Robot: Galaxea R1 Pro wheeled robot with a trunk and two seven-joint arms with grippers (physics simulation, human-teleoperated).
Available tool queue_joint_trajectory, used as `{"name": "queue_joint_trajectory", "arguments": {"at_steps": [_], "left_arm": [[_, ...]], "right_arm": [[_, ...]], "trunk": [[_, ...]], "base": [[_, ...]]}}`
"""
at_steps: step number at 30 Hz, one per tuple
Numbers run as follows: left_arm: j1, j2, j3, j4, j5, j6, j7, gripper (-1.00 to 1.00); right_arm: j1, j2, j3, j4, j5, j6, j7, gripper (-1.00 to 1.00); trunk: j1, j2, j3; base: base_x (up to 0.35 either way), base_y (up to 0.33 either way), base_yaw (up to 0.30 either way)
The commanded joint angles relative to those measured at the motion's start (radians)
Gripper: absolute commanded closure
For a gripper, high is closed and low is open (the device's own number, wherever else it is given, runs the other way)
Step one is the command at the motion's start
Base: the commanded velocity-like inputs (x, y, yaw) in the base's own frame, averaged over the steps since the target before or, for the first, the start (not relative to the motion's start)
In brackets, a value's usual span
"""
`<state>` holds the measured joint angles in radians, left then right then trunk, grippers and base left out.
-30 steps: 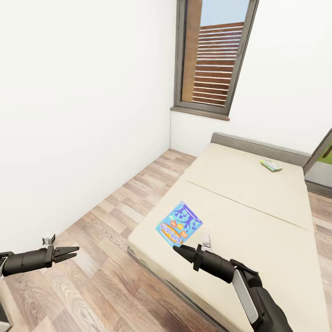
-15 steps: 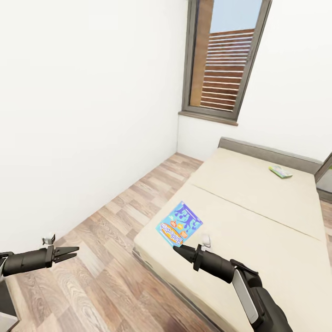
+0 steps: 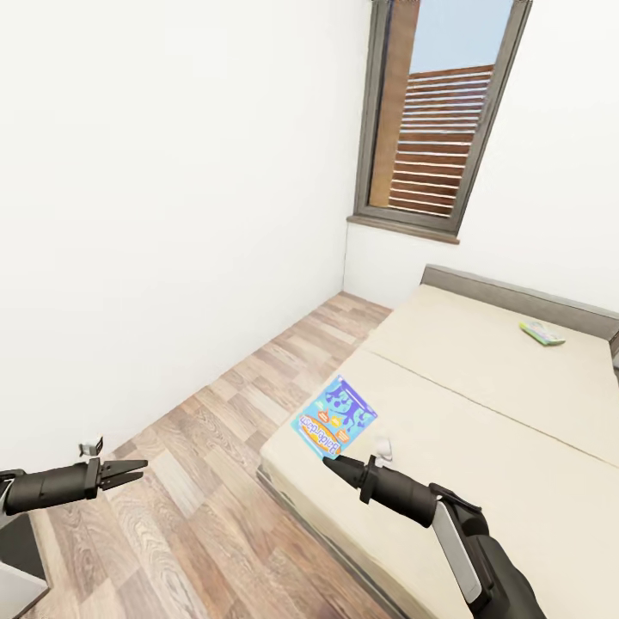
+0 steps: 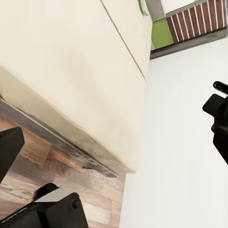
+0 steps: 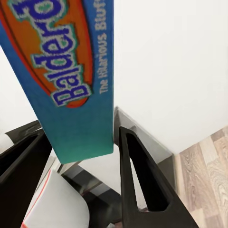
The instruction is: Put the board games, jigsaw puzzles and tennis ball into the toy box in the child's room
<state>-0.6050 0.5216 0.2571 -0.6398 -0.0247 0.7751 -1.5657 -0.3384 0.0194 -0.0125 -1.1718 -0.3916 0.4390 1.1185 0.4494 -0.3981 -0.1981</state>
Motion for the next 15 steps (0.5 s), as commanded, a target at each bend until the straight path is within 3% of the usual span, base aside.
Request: {"name": "queue_joint_trajectory", "arguments": {"at_steps": [1, 15], "left_arm": [[-0.001, 0.0, 0.001, 0.0, -0.003, 0.01, -0.005, -1.0], [-0.001, 0.0, 0.001, 0.0, -0.003, 0.01, -0.005, -1.0]], "right_arm": [[-0.001, 0.001, -0.001, 0.0, -0.004, 0.009, 0.002, 1.0], [-0.001, 0.001, -0.001, 0.0, -0.004, 0.01, 0.001, 1.0]], "trunk": [[0.001, -0.002, 0.0], [0.001, -0.002, 0.023]], "base": [[0.0, 0.0, 0.127], [0.0, 0.0, 0.127]]}}
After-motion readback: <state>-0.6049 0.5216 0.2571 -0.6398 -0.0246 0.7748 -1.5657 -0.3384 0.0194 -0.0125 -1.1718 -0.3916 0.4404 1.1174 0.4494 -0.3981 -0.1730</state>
